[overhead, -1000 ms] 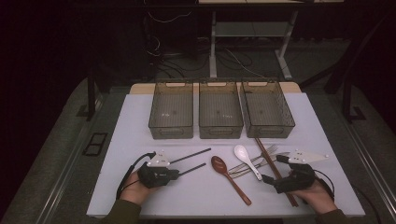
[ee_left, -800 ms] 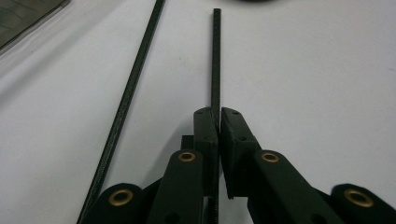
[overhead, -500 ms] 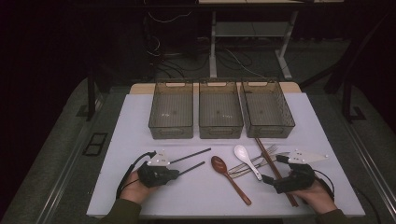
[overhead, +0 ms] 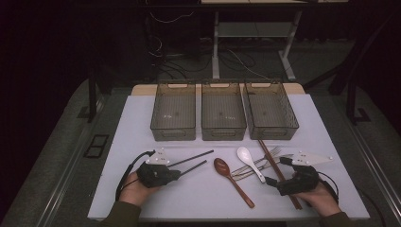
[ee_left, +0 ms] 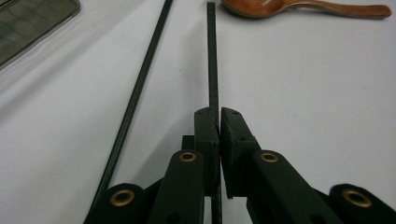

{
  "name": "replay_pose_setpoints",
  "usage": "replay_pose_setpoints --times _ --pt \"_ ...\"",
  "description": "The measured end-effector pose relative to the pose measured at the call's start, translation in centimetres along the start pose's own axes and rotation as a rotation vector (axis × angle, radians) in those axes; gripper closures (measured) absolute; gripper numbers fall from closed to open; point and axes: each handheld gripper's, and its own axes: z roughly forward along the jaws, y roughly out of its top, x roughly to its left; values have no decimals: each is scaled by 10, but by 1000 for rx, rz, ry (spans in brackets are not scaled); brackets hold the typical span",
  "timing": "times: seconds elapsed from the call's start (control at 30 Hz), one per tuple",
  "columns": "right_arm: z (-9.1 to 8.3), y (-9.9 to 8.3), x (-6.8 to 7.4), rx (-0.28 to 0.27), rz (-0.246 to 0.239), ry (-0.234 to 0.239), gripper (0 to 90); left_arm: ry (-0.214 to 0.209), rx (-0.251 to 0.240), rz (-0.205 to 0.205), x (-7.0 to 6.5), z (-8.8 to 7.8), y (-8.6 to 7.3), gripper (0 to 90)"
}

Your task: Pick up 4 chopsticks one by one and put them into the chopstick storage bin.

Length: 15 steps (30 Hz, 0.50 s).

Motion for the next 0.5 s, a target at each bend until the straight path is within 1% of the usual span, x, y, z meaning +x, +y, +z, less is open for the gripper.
replay_pose_setpoints --times 0.1,0.2,0.23,0.3,0.5 --pt "0 0 0 -9 9 -3 10 -5 -1 -3 -1 -1 2 854" --pt "-1 0 1 -17 12 -4 10 4 0 1 -1 -2 4 854" --pt "-1 0 1 -17 15 -4 10 3 -2 6 -1 -3 5 854" --pt "-1 0 1 -16 16 -3 10 5 -12 -2 -2 -4 7 854" --pt "1 -1 3 -9 11 1 10 5 -39 -8 -2 -10 15 854"
